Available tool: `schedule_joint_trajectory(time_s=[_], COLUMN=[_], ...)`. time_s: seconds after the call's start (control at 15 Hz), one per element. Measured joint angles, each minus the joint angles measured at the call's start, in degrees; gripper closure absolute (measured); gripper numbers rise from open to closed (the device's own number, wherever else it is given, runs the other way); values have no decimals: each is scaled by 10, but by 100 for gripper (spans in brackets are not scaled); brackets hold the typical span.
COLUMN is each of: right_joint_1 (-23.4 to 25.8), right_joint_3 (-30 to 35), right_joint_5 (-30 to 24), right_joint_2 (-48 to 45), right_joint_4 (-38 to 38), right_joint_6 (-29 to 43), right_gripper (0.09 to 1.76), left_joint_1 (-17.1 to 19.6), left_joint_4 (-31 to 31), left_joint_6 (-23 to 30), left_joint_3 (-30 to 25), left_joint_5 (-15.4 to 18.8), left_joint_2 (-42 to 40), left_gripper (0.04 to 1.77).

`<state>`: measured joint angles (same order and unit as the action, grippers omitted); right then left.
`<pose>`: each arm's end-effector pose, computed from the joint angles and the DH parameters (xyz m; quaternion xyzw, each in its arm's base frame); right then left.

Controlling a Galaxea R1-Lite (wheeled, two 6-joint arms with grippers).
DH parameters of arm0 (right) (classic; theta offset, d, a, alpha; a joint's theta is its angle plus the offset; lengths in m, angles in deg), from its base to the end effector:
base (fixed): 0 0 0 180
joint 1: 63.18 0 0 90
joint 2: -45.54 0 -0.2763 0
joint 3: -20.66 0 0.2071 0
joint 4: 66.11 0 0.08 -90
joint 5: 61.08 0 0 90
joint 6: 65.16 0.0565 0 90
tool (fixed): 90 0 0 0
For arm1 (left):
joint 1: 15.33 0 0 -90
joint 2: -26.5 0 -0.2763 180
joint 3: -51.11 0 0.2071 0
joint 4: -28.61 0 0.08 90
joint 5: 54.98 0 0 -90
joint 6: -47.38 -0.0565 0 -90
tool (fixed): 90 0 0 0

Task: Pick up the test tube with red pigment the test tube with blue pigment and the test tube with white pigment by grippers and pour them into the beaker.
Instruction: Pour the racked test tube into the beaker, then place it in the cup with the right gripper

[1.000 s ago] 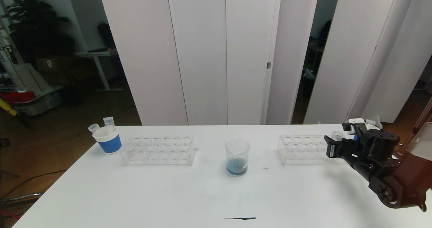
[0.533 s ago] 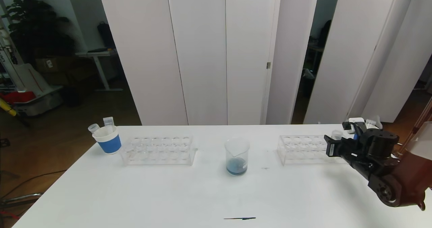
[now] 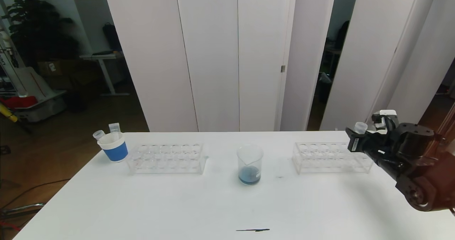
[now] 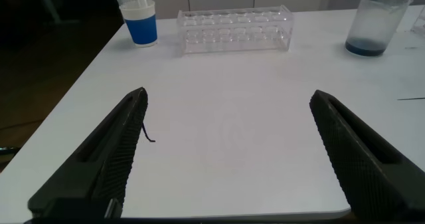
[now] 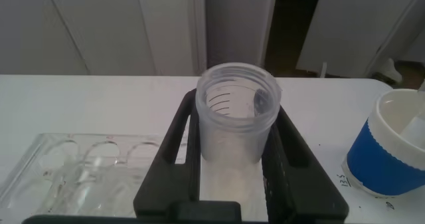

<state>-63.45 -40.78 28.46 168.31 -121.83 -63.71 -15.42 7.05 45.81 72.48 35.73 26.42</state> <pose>0.3847 0.0023 0.0373 0.0127 0.0490 0.0057 0.9987 0.0530 -0.0008 0.0751 0.0137 0.0009 -0.0070 0.9999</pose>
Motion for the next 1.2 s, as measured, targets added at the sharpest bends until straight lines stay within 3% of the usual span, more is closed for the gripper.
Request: schedule_joint_trajectory(time_s=[0.13,0.47,0.93,1.07,1.2], right_joint_1=[-1,-6,-39,-68,-101], right_joint_3=[-19,-137,-507,-600,-632], right_joint_5=[1,-1,-10,-12,-10], right_joint_2=[-29,-103,-94,-58,-27], right_joint_4=[32,241,587,630,634], right_joint_6=[1,1,-1,-12,-43], right_gripper=[126,126,126,126,126], left_joint_1=[0,0,0,0,0], left_joint_4=[0,0,0,0,0], left_joint_6=[0,0,0,0,0], left_joint_3=[0,0,0,0,0], left_joint_5=[0,0,0,0,0], left_joint_2=[0,0,0,0,0], left_gripper=[7,7,7,7,7])
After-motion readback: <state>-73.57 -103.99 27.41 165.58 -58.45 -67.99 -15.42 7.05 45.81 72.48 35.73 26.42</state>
